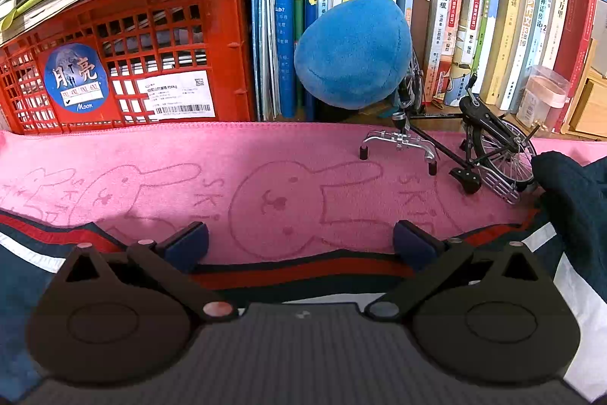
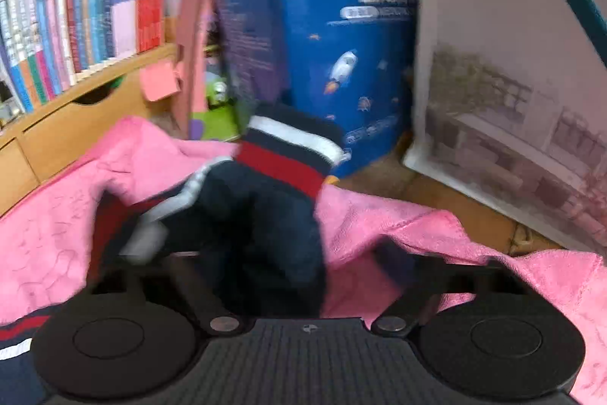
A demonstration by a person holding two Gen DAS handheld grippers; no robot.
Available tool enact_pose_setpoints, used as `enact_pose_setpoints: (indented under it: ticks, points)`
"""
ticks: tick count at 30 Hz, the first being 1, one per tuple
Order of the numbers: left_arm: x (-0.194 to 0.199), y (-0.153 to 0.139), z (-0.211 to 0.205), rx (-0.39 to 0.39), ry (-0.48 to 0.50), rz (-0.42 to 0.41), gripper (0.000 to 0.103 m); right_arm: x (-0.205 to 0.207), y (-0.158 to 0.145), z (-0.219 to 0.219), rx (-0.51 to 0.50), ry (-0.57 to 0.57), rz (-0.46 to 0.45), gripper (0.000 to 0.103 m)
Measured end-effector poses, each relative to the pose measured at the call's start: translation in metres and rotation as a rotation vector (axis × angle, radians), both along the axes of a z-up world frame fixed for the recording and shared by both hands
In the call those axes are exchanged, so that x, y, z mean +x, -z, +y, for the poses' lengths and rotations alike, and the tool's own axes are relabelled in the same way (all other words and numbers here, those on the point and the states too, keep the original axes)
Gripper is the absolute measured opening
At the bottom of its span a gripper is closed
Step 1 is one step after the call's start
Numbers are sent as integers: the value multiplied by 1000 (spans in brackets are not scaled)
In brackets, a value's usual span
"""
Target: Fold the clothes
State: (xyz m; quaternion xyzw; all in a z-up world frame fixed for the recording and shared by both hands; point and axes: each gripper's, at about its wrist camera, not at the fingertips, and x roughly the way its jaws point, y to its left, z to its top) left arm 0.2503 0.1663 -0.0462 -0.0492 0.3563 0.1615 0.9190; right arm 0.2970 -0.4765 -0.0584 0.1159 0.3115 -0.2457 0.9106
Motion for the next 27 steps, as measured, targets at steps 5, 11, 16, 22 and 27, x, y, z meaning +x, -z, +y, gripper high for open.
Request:
enact_pose_setpoints:
  ticks: [5,11,16,22,27]
  points:
    - [0,0,1,-1,0,1,103,-26,-54,29,-243,5,-169,14]
    - [0,-1,1,-2,2,2,103,-41,-104,29,-538,32,-231,22]
    - [0,-1,1,-3,1,4,103,-35,-84,10,-582,-18,-76,95]
    - [0,-2,0,-3,-1,5,103,-72,-69,34,-705,150,-104,100]
    - [0,-2,0,-4,3,6,103,-120,-70,87,-687,-98,-248,103]
